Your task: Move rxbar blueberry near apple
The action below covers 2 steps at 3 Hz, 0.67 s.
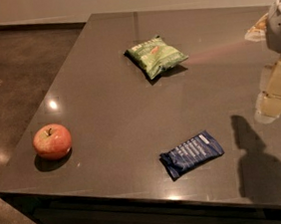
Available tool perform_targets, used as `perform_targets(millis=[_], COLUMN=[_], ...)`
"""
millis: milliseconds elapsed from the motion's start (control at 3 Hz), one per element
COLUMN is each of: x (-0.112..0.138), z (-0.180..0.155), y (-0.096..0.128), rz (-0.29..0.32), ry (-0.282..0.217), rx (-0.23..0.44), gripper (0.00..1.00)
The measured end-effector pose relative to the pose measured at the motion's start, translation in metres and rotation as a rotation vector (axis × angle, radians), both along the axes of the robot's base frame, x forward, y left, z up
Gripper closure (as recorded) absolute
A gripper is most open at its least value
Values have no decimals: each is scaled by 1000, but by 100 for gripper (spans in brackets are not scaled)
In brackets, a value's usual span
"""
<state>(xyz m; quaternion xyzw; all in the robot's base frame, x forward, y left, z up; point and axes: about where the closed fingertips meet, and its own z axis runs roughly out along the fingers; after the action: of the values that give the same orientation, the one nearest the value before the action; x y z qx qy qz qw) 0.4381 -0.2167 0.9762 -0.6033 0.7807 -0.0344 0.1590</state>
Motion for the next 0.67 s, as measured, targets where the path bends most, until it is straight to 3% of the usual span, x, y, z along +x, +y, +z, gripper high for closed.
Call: perform_targets(millis=[333, 667], x=[-2, -10], z=[-4, -17], y=[3, 13], rz=[21, 80], ry=[11, 52], rx=[5, 28], gripper=[0, 0])
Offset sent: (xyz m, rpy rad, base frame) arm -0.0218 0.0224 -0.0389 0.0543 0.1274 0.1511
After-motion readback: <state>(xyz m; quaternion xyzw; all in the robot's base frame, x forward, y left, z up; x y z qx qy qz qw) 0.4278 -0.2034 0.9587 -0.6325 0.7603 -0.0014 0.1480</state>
